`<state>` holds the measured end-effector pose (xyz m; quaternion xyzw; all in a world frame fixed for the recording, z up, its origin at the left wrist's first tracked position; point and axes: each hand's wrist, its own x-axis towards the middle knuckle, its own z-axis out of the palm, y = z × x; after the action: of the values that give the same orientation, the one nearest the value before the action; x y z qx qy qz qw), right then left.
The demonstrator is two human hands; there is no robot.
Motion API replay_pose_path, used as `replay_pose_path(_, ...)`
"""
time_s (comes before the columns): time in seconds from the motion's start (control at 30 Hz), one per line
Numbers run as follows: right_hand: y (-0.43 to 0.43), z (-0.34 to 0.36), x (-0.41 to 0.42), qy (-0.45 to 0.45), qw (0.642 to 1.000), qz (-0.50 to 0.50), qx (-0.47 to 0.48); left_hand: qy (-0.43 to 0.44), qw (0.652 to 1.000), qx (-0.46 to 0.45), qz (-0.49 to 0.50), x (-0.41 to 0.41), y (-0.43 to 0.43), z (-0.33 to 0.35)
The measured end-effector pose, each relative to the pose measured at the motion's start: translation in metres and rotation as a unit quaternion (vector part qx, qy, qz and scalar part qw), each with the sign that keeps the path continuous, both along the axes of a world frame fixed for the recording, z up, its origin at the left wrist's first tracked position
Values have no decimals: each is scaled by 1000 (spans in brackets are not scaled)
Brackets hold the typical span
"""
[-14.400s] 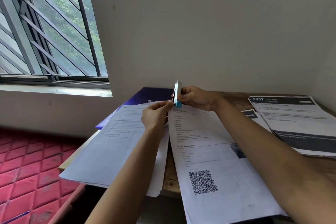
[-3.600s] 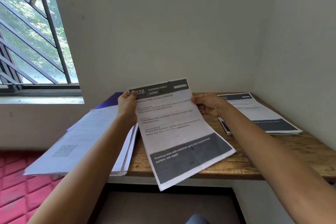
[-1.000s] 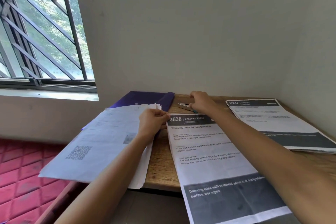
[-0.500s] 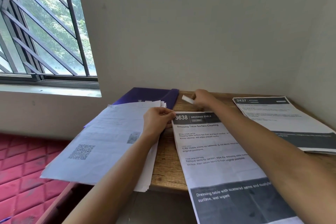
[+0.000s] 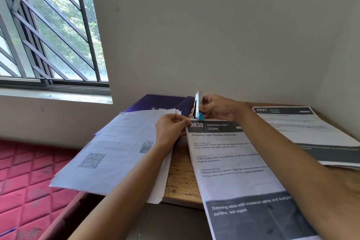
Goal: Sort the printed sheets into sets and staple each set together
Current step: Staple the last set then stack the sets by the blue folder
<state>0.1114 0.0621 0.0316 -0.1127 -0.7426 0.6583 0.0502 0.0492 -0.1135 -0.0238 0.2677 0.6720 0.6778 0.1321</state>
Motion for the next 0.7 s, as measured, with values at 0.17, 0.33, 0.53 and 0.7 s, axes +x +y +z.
replay_pose_path(0.17,0,-2,-1,-15,999,-2,28,3,1000,-1,15,0,2,0)
replay_pose_path(0.33,-3,-5,-2,-34,996,0,86,-2,1000,1,18,0,3,0)
replay_pose_path(0.53,-8,-6,-3,-36,993,2,110,-3,1000,3,6,1,1,2)
replay_pose_path(0.7,-11,-6,-1,-27,996,-5,82,9,1000,7,-8,1,-2,2)
